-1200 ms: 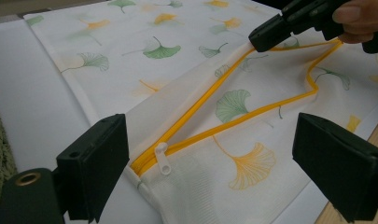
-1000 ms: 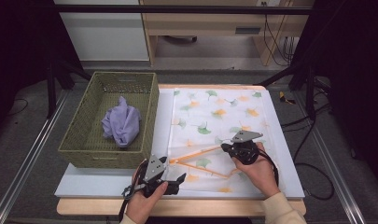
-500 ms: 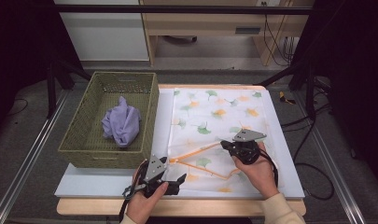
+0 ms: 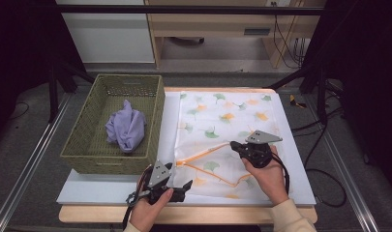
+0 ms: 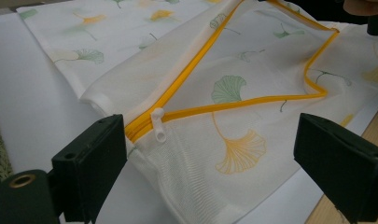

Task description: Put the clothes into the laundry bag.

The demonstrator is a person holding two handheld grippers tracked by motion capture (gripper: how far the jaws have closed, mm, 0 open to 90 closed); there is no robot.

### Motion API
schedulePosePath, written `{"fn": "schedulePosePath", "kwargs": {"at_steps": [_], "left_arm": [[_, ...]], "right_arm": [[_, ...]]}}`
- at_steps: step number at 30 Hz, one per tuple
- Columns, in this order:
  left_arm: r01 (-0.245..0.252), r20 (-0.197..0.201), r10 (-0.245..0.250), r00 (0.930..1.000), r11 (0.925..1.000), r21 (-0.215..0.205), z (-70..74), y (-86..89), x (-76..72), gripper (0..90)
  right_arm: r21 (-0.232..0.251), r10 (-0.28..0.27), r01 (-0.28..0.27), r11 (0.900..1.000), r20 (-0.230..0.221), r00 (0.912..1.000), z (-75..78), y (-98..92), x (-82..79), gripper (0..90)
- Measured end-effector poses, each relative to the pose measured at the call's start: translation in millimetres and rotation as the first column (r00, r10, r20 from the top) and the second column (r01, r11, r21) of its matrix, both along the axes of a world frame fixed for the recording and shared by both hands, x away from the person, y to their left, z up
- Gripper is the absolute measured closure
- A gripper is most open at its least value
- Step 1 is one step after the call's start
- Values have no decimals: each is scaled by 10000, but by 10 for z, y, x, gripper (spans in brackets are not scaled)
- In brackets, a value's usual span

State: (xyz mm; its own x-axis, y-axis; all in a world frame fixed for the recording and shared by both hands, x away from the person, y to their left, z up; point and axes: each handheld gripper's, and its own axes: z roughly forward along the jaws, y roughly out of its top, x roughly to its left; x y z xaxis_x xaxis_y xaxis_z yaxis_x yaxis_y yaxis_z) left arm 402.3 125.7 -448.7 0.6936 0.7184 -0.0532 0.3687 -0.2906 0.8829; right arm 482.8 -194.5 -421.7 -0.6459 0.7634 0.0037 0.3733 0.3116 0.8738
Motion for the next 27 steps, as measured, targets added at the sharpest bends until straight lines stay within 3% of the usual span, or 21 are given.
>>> {"fn": "schedulePosePath", "kwargs": {"at_steps": [9, 10, 13, 19, 23, 25, 27], "left_arm": [[-13, 40, 13, 10000, 9999, 117, 57, 8, -36, 81], [-45, 0, 45, 10000, 10000, 66, 64, 7, -37, 81], [71, -63, -71, 10000, 10000, -1, 78, 9, -32, 81], [201, 2, -201, 9998, 9994, -295, 161, 25, -43, 81], [207, 29, -206, 9998, 9992, -350, 279, 56, -26, 81], [226, 1, -226, 9997, 9997, -122, 406, 85, 7, 73], [93, 44, -92, 9999, 9997, -246, 508, 120, 40, 68]], "right_arm": [[299, -117, 116, 9995, 25, 9999, -14, -41, -40, 889], [551, -161, 160, 9984, 4, 9999, -12, -62, -56, 889], [723, -192, 196, 9972, -60, 9998, -20, -81, -59, 889], [800, -313, 319, 9963, -79, 9995, -34, -82, -48, 889], [739, -334, 335, 9967, -29, 9994, -35, -76, -53, 889], [761, -325, 329, 9966, -55, 9995, -36, -76, -52, 889], [784, -307, 310, 9964, -47, 9995, -37, -76, -44, 888]]}}
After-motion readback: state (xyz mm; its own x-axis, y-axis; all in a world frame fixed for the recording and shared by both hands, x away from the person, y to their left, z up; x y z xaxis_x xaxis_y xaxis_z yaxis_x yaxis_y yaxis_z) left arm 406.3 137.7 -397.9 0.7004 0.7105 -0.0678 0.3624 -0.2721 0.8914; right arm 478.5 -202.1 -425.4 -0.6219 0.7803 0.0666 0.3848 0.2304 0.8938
